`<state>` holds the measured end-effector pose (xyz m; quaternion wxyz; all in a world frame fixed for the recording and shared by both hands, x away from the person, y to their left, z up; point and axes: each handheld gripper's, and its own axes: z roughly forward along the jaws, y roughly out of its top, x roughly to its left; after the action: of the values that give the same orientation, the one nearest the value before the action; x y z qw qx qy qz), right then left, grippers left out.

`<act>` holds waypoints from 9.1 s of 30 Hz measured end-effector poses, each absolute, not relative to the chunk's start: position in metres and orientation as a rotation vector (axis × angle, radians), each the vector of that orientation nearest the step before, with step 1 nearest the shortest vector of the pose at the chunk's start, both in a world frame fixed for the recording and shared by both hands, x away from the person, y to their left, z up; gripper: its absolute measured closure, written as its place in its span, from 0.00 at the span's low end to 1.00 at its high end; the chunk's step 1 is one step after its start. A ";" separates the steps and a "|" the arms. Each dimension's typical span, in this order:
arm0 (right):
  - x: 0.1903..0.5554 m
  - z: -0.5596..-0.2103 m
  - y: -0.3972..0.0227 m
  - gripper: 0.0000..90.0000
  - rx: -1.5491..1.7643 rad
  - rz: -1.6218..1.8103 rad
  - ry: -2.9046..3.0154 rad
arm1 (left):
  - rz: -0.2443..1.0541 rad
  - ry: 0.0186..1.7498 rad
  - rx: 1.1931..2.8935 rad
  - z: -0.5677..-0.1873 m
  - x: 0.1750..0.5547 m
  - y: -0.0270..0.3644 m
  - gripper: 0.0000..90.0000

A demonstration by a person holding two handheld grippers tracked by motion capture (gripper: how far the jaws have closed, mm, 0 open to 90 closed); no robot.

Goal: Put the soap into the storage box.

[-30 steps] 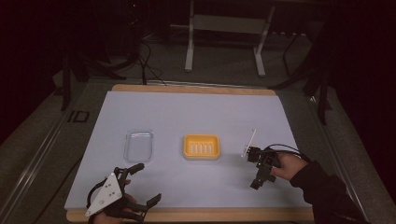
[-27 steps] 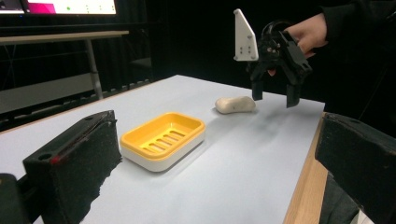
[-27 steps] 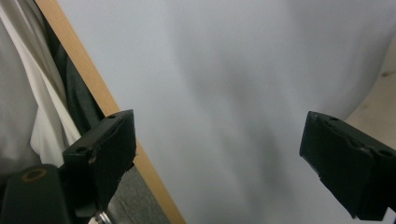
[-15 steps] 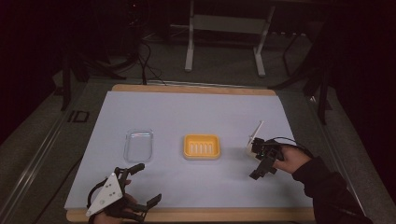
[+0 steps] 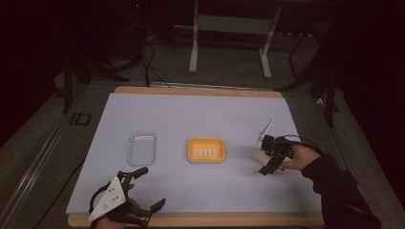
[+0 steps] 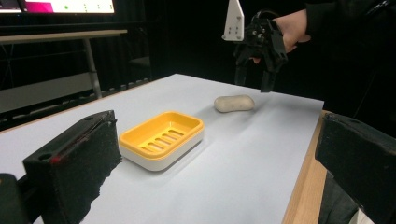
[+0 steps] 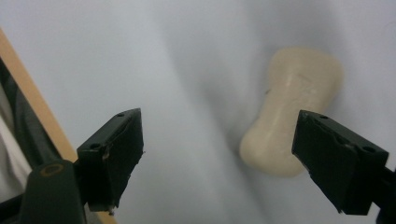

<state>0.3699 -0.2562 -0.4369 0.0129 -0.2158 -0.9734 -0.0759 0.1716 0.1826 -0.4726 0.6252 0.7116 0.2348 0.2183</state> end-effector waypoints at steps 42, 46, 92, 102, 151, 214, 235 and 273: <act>0.406 -0.481 -0.284 0.38 -0.851 -0.381 -3.005 | 0.493 0.537 1.646 -0.475 0.173 0.180 0.00; 0.407 -0.485 -0.284 0.40 -0.886 -0.360 -2.999 | 0.494 0.537 1.647 -0.475 0.173 0.181 0.00; 0.406 -0.477 -0.274 0.55 -0.818 -0.273 -3.058 | 0.482 0.520 1.664 -0.475 0.173 0.178 0.00; 0.402 -0.466 -0.267 0.55 -0.600 -0.259 -3.097 | 0.481 0.519 1.665 -0.475 0.173 0.178 0.00; 0.397 -0.420 -0.206 0.55 -0.055 -0.266 -3.130 | 0.479 0.501 1.683 -0.475 0.171 0.175 0.00; 0.405 -0.403 -0.112 0.55 0.215 -0.429 -3.147 | 0.480 0.501 1.681 -0.475 0.170 0.177 0.00; 0.417 -0.418 -0.099 0.55 0.238 -0.630 -3.114 | 0.475 0.502 1.677 -0.474 0.169 0.178 0.00; 0.438 -0.489 -0.096 0.55 0.163 -0.605 -3.074 | 0.465 0.501 1.672 -0.474 0.169 0.179 0.00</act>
<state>0.4378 -0.0962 -0.4893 0.0022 0.0519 -0.9799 -0.1928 0.1688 0.1786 -0.4743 0.6190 0.7270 0.2179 0.2022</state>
